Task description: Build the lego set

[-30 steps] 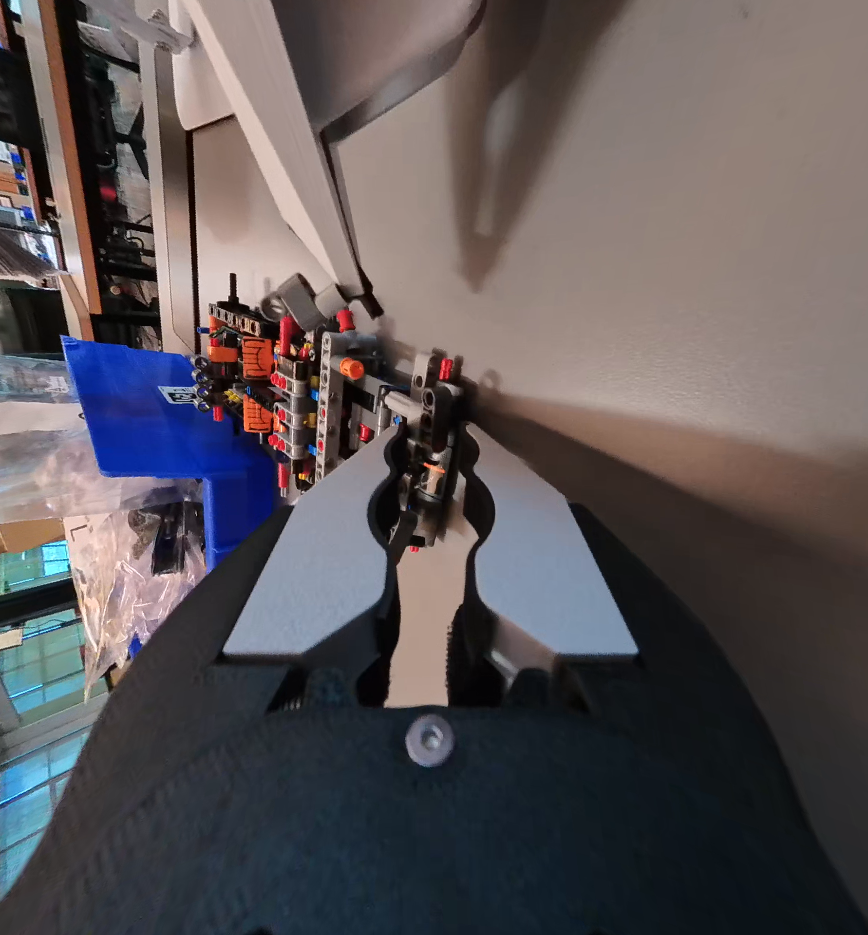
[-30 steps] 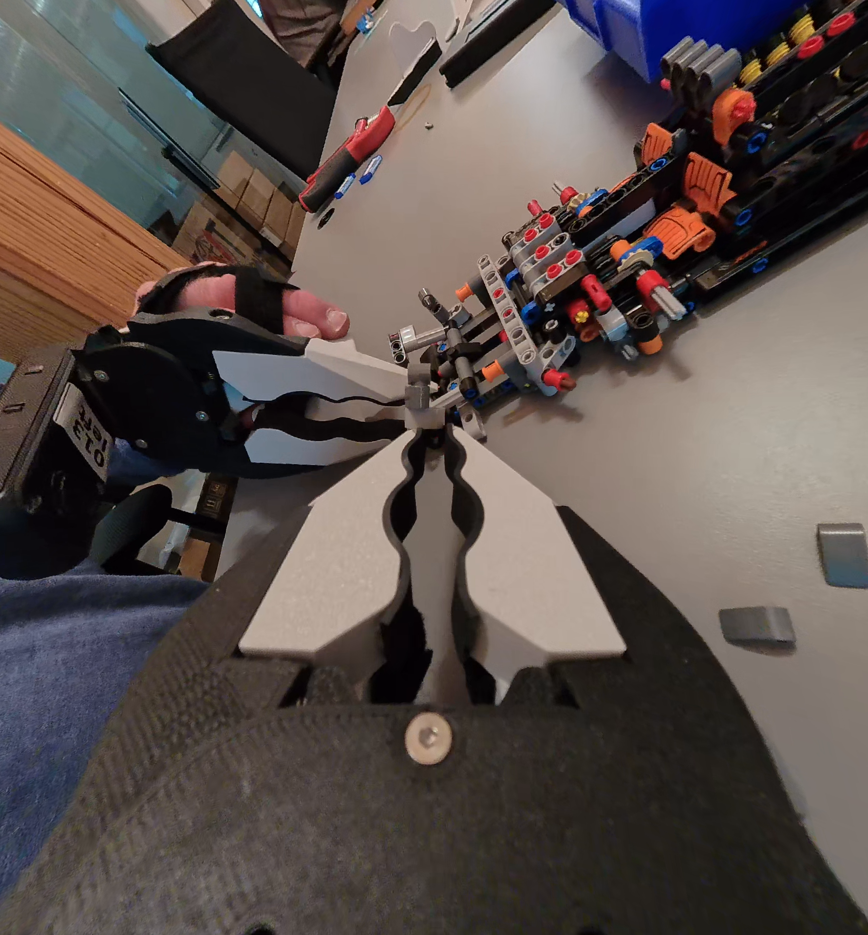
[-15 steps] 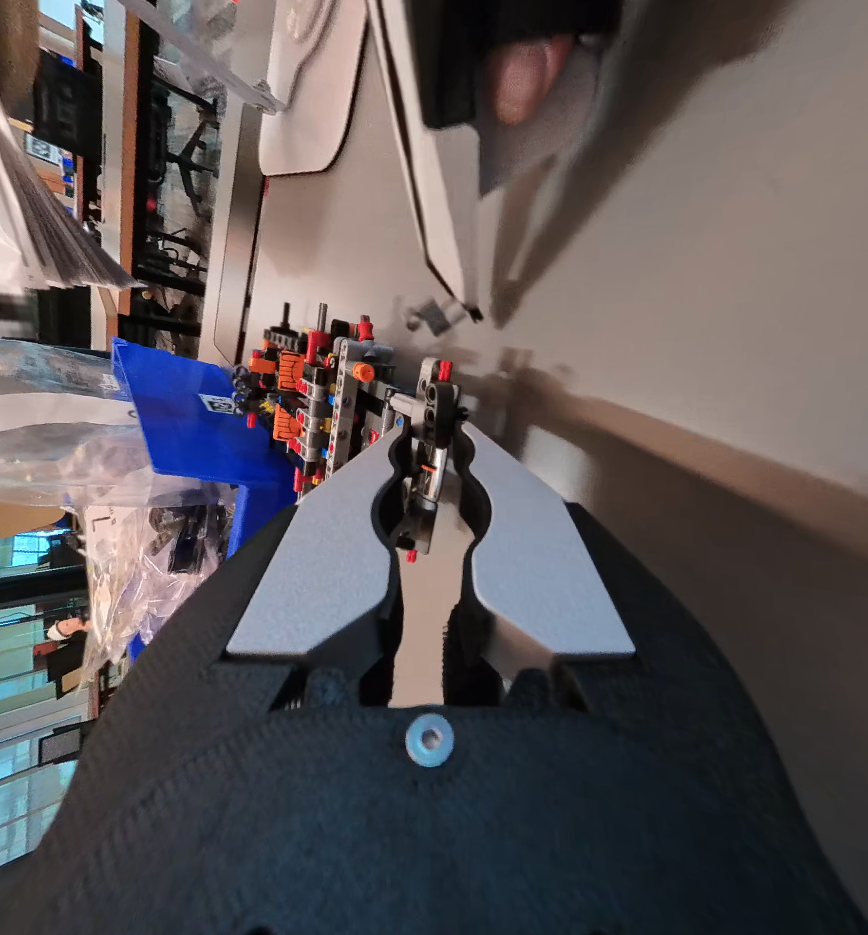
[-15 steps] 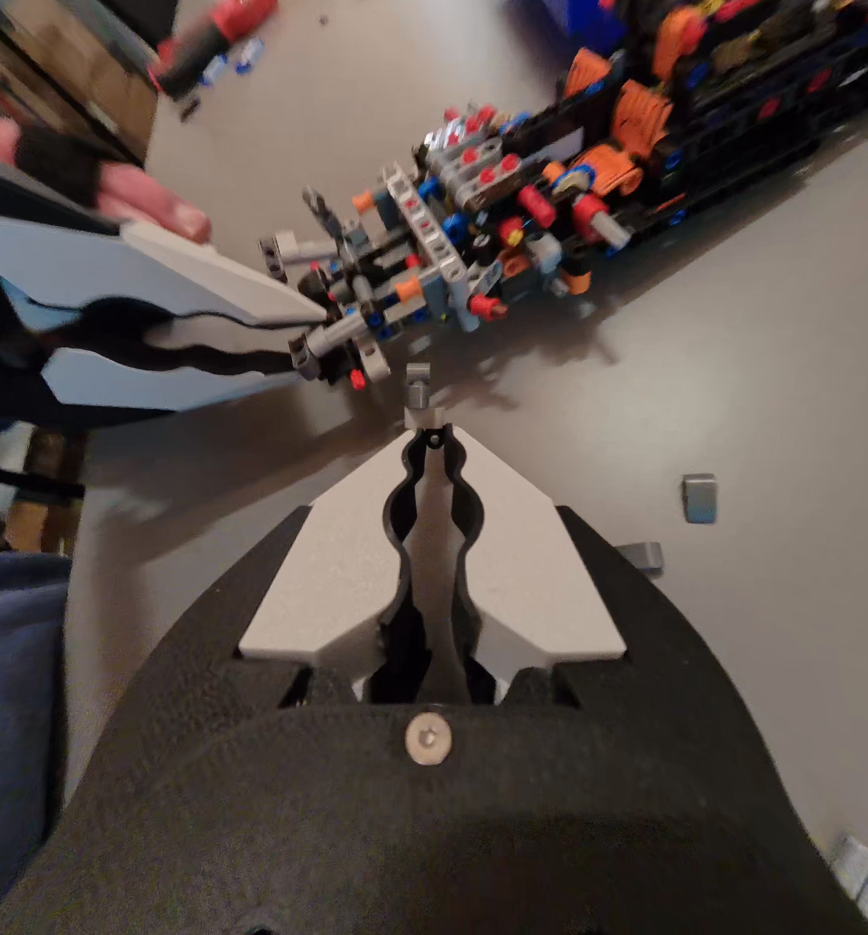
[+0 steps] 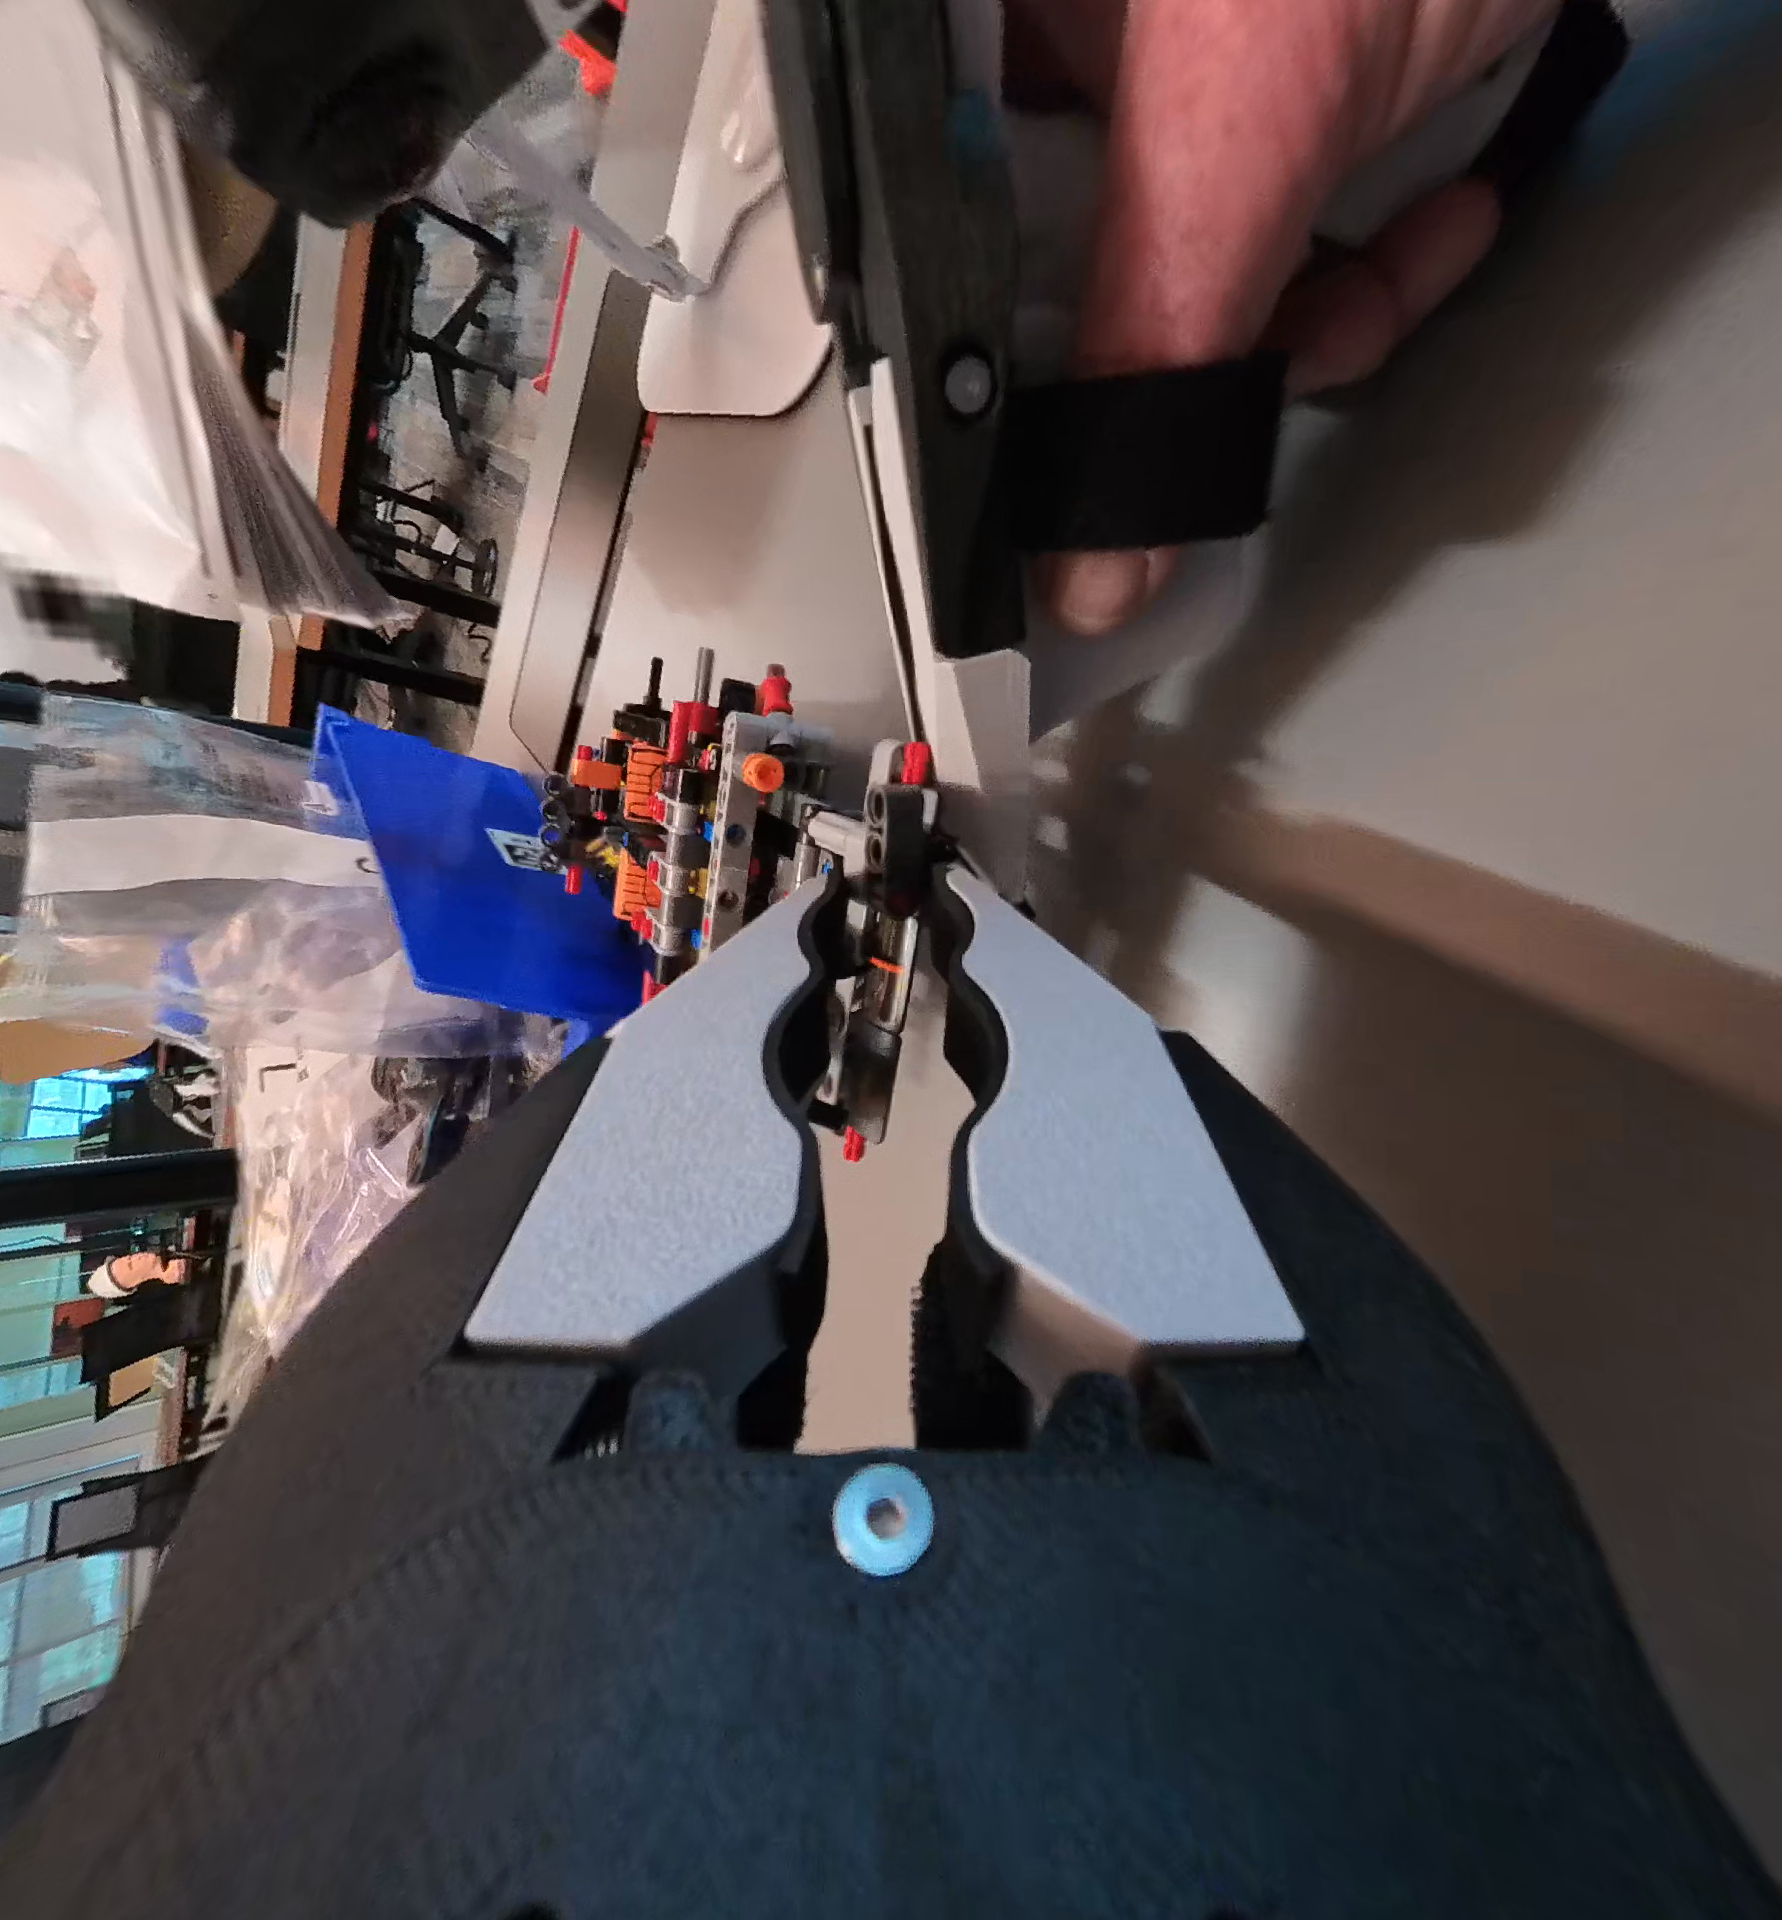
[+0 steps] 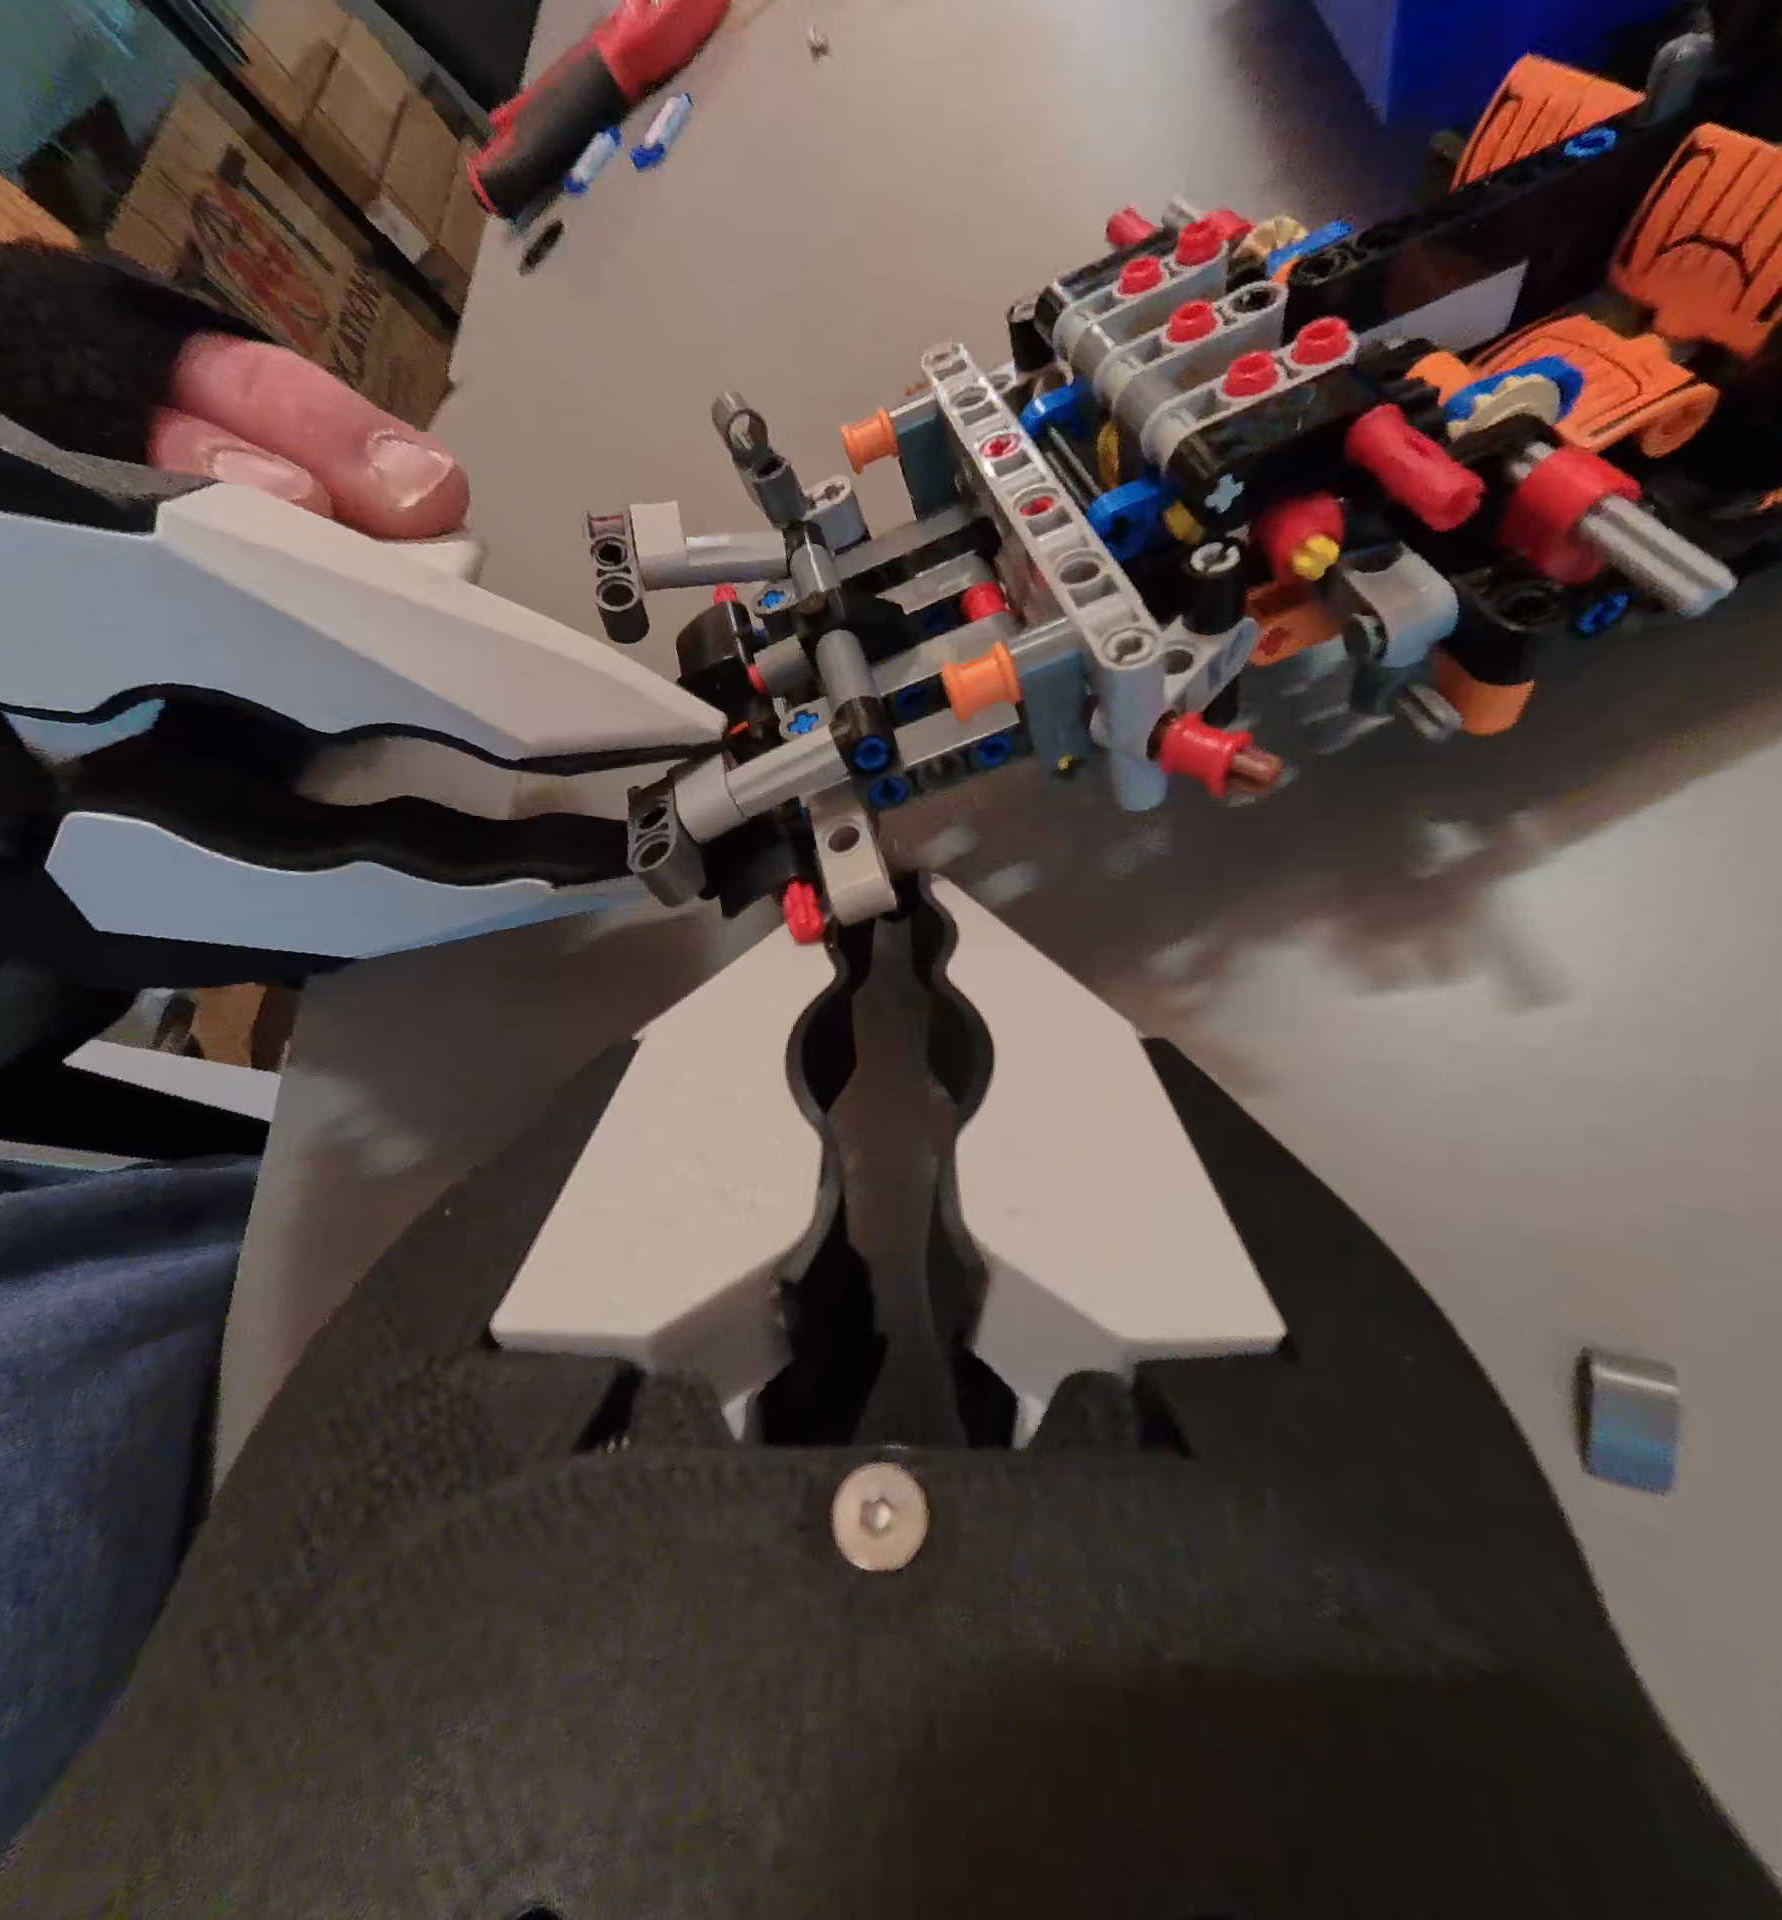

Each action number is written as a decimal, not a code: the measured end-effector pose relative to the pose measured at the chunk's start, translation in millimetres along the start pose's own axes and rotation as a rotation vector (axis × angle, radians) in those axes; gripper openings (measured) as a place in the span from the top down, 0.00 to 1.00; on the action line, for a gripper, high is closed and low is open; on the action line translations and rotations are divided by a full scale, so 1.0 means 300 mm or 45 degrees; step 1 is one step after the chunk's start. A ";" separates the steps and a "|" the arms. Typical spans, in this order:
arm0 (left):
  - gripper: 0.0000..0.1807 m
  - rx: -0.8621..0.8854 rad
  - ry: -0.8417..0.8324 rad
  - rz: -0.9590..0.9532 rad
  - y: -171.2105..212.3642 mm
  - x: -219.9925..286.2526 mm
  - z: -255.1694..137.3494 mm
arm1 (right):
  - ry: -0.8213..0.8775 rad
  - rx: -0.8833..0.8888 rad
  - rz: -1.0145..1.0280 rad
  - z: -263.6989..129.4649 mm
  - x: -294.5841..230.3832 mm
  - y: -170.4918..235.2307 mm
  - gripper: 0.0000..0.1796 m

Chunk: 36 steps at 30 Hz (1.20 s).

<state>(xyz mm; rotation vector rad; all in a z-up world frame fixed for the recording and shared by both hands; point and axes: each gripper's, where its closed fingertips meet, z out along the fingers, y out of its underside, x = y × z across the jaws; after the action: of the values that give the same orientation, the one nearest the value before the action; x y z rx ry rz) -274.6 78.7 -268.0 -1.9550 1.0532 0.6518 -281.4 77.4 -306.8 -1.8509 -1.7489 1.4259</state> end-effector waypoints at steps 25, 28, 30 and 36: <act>0.75 -0.188 -0.110 0.395 0.109 -0.135 0.133 | -0.032 0.176 -0.096 -0.035 0.021 -0.112 0.97; 0.76 -0.154 -0.097 0.361 0.091 -0.120 0.132 | -0.037 0.151 -0.076 -0.054 0.018 -0.096 0.97; 0.76 -0.124 -0.067 0.319 0.071 -0.104 0.129 | -0.041 0.134 -0.076 -0.075 0.011 -0.078 0.97; 0.87 -0.103 -0.086 0.269 0.061 -0.134 0.104 | 0.003 0.086 -0.032 -0.120 0.037 -0.022 0.97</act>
<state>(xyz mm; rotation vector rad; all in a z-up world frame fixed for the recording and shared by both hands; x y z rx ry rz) -313.1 116.3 -262.9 -1.8914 1.2180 0.8822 -260.7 104.5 -289.3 -1.7895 -1.6957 1.4538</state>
